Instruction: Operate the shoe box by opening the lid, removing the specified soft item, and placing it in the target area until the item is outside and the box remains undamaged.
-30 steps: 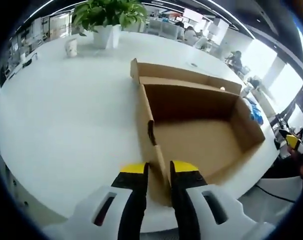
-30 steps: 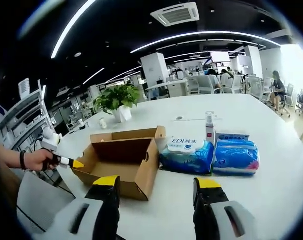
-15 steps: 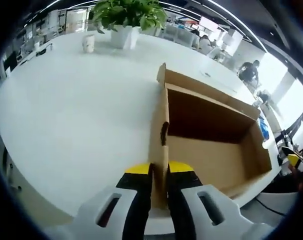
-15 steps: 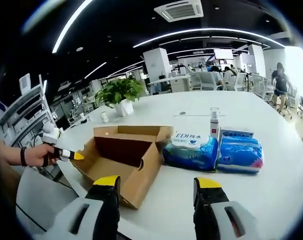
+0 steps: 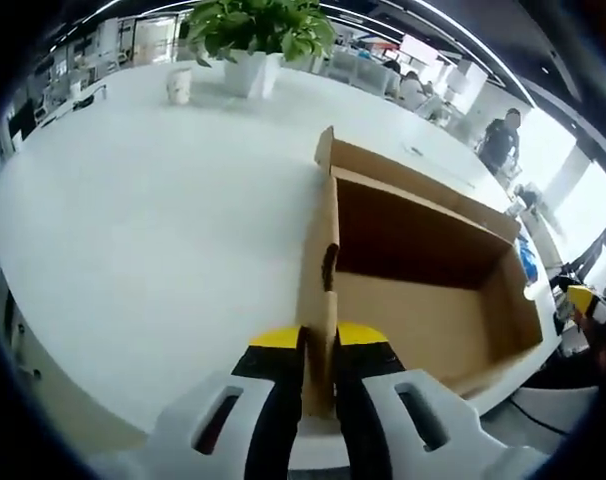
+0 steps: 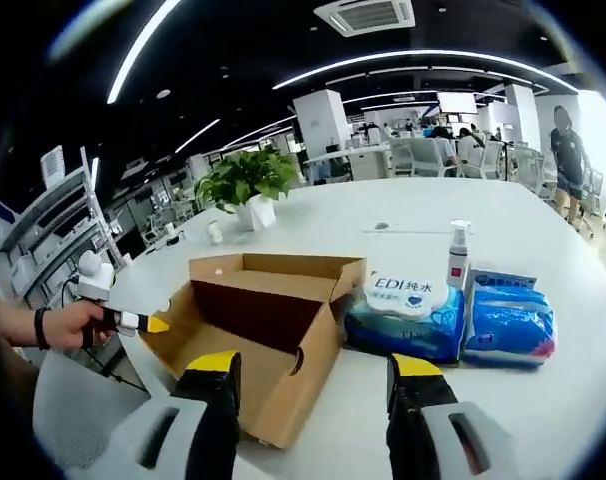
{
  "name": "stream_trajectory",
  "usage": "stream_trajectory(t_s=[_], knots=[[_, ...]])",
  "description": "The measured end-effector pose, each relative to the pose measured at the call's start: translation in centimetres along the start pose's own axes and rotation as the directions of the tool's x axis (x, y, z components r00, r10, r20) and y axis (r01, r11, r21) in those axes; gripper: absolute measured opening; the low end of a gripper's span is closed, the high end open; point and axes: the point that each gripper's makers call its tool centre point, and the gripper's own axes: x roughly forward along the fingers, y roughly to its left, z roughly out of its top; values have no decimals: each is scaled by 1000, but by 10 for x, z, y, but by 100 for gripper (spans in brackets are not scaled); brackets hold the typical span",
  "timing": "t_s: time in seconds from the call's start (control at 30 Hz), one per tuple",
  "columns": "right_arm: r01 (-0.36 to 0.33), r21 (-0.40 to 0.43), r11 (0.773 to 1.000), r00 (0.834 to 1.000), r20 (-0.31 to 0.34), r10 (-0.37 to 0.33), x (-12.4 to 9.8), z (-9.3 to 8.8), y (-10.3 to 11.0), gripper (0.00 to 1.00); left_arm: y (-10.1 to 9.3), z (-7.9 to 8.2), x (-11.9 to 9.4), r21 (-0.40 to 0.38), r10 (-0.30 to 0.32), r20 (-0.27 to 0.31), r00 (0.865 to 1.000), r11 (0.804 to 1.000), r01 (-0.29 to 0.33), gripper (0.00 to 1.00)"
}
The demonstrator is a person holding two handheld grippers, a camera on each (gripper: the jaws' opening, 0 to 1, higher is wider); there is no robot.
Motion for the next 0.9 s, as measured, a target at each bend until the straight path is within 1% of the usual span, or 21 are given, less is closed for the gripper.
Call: stream_trajectory(t_s=[0.03,0.07,0.1,0.17,0.2,0.3,0.4,0.47,0.53,0.6,0.67,0.83,0.9], knots=[[2,-4,1000,1000,1,-2,4,5,-1,56,0,0,0,2,1,1,1000,1000,-1,9],[-12,9,1000,1000,-5,12,10,11,0,54,0,0,0,4,3,1,1000,1000,-3,9],[-15,3,1000,1000,-6,15,14,16,0,50,0,0,0,4,3,1,1000,1000,-3,9],[-1,-10,1000,1000,2,1,23,28,-3,51,-1,-1,0,1,2,2,1000,1000,-2,9],[-3,-16,1000,1000,4,3,27,33,-5,53,-1,-1,-1,0,1,3,1000,1000,-1,9],[-12,-5,1000,1000,9,12,42,47,-9,52,-1,0,-1,-5,0,6,1000,1000,0,10],[-21,-1,1000,1000,3,21,58,56,-11,52,-1,0,-1,-6,3,8,1000,1000,-3,10],[-41,-1,999,999,-19,41,70,58,-11,53,-1,0,-1,-18,4,9,1000,1000,-4,10],[-38,-10,999,998,-41,38,78,59,-15,53,-1,1,-1,-21,6,11,1000,1000,-6,10],[-35,-3,999,998,-45,35,88,64,-21,53,-1,1,-1,-23,8,11,1000,1000,-8,10],[-32,24,999,998,-45,33,97,68,-26,53,-1,1,-1,-22,8,13,1000,1000,-8,10],[-13,99,995,997,-73,21,119,68,-39,53,-1,0,-1,-47,-10,18,1000,999,11,10],[-1,117,993,996,-86,11,128,68,-46,52,-1,0,-1,-37,-7,18,1000,999,8,10]])
